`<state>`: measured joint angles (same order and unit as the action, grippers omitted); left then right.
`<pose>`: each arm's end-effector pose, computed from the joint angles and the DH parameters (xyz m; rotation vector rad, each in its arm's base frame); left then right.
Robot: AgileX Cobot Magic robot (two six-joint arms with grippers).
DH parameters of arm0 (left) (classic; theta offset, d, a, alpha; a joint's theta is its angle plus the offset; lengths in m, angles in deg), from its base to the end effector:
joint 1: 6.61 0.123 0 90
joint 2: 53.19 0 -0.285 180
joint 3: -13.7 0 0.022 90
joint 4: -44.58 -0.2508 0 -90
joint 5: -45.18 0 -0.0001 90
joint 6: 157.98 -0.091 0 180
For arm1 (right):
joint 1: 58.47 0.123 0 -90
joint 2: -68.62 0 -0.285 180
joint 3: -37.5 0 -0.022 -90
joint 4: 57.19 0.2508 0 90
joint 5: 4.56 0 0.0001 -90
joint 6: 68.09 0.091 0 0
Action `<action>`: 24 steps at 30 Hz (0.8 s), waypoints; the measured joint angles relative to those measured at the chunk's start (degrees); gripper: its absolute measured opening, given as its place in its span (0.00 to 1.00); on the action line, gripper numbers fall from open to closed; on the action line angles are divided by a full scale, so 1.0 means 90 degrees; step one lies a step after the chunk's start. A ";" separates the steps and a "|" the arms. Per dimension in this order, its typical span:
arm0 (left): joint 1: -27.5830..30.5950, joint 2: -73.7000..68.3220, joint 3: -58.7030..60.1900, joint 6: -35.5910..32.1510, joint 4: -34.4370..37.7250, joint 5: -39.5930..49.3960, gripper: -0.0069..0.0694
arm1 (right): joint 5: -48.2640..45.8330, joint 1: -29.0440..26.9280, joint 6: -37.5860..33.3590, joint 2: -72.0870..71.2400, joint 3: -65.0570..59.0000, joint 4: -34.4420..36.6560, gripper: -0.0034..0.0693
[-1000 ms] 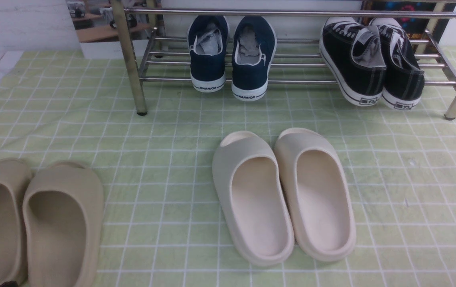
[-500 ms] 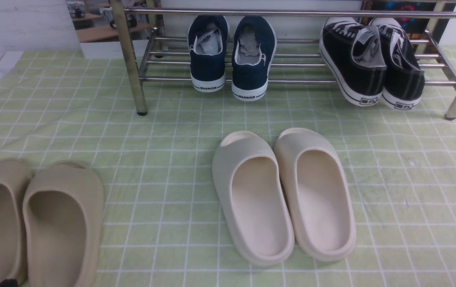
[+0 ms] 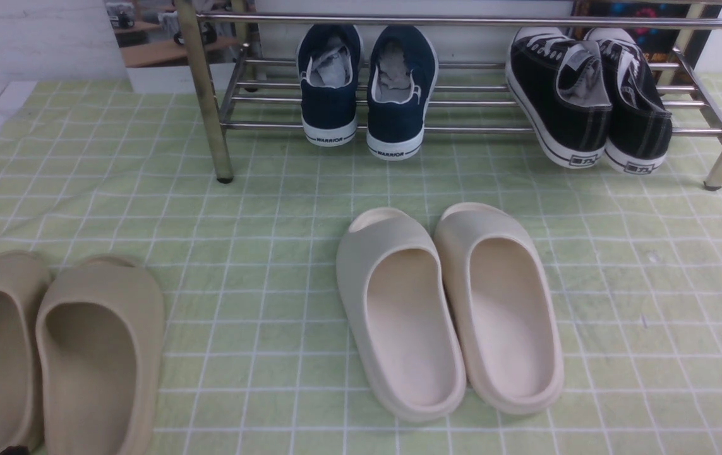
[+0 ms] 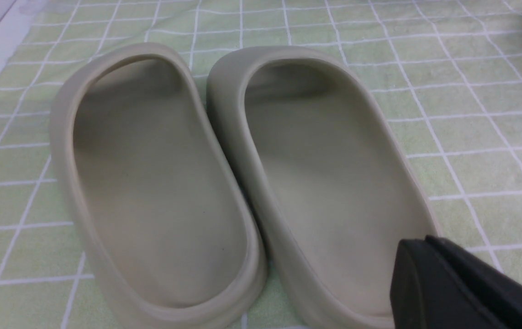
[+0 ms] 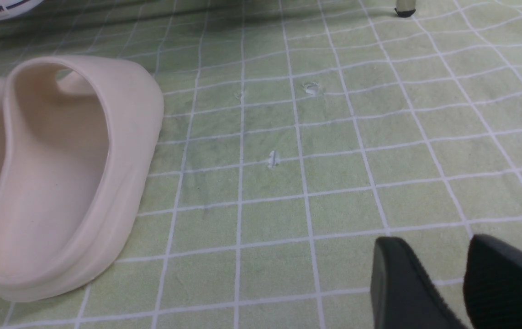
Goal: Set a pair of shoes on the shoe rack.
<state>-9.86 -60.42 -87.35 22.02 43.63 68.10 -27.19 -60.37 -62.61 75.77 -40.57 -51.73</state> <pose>0.0520 -0.0024 0.1677 0.0642 1.9031 -0.0220 0.0520 0.0016 0.1735 0.1787 1.8743 0.1377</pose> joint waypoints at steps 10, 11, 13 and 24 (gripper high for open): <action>0.0000 0.0000 0.0000 0.0991 0.0034 0.0008 0.07 | 0.0000 0.0000 0.0000 0.0000 0.0000 0.0000 0.39; 0.0000 0.0000 0.0000 0.1060 0.0034 0.0008 0.07 | 0.0000 0.0000 0.0000 0.0000 0.0000 0.0000 0.39; 0.0000 0.0000 0.0000 0.1120 0.0034 0.0008 0.07 | 0.0000 0.0000 0.0000 0.0000 0.0000 0.0000 0.39; 0.0000 0.0000 0.0000 0.1163 0.0041 0.0008 0.07 | 0.0000 0.0000 0.0000 0.0000 0.0000 0.0000 0.39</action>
<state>-9.86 -60.42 -87.35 32.49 44.00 68.17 -27.19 -60.37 -62.61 75.77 -40.57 -51.73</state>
